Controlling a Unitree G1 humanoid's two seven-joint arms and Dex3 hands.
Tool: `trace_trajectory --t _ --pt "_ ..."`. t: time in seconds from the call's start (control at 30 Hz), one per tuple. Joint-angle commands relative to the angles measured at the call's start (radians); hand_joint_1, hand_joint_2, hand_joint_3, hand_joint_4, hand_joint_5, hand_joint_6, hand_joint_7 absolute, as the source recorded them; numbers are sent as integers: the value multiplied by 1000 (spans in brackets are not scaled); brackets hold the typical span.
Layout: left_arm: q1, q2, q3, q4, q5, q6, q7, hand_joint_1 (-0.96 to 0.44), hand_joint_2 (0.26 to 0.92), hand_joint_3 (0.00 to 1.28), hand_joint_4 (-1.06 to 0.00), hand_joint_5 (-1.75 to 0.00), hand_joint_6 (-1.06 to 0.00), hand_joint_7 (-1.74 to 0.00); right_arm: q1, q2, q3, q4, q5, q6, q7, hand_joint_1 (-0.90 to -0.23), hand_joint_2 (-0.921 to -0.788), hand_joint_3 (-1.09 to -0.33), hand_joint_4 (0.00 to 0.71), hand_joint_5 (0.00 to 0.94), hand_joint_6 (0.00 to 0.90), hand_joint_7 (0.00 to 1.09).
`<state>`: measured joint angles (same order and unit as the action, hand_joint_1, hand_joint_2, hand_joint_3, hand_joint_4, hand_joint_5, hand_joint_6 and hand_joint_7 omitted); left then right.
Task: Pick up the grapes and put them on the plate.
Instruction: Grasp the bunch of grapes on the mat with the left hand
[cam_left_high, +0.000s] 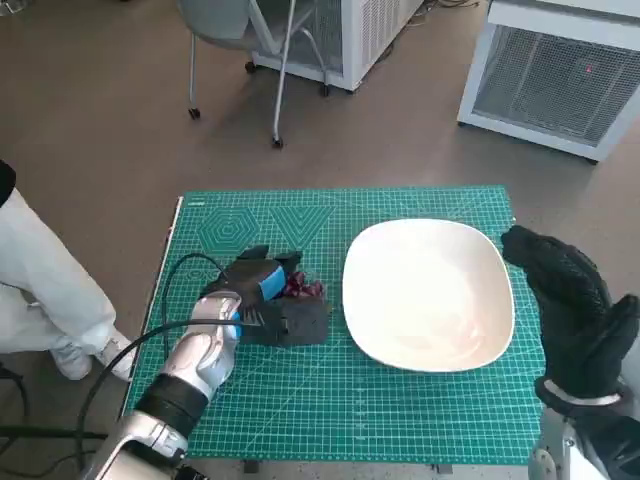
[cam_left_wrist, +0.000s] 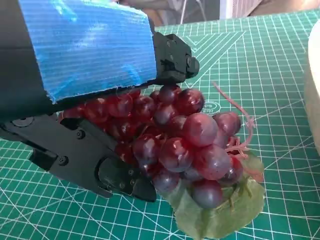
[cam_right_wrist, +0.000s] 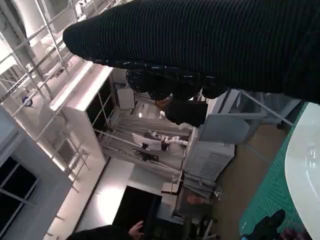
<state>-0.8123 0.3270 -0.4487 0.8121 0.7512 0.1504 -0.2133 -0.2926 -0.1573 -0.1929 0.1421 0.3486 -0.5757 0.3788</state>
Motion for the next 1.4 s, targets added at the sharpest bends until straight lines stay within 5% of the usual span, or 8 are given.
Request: trace_trajectory --t 0.03,0.77,0.83,0.97,1.03,1.1,1.17,1.4 --pt "-21 -7 -14 35 -11 -15 3 -154 780 9 -171 -17 -312 -17 21 -6 -2 2 -2 15 4 -499 -921 -554 476 0 164 621" --pt "-59 -22 -37 118 -14 -28 55 -121 795 7 -235 -29 -358 -18 11 -7 -3 10 0 19 8 -498 -921 -554 476 0 165 619" --pt "-56 -17 -43 116 -6 -31 73 -34 827 29 -327 -251 -415 -20 11 -7 -3 10 1 18 9 -498 -921 -553 476 0 166 619" --pt "-50 -10 -65 116 18 -40 120 242 877 219 -446 -1113 -559 -38 10 -8 -4 11 0 18 9 -499 -921 -552 476 1 166 618" --pt "-46 -6 -86 115 42 -44 158 214 870 310 -426 -1310 -547 -376 9 -9 -5 12 0 17 9 -499 -921 -552 476 1 167 617" --pt "-42 -3 -104 114 63 -49 192 118 883 335 -405 -1412 -479 -887 8 -10 -6 14 0 16 10 -499 -921 -552 476 1 167 616" --pt "-40 -1 -113 112 71 -55 211 60 888 338 -400 -1459 -449 -1136 6 -10 -7 17 0 15 10 -499 -921 -552 476 1 167 616" --pt "-46 7 -113 124 55 -100 217 10 912 232 -491 -1524 -527 -1108 -1 -9 -5 23 -1 13 11 -500 -921 -552 477 1 168 614"
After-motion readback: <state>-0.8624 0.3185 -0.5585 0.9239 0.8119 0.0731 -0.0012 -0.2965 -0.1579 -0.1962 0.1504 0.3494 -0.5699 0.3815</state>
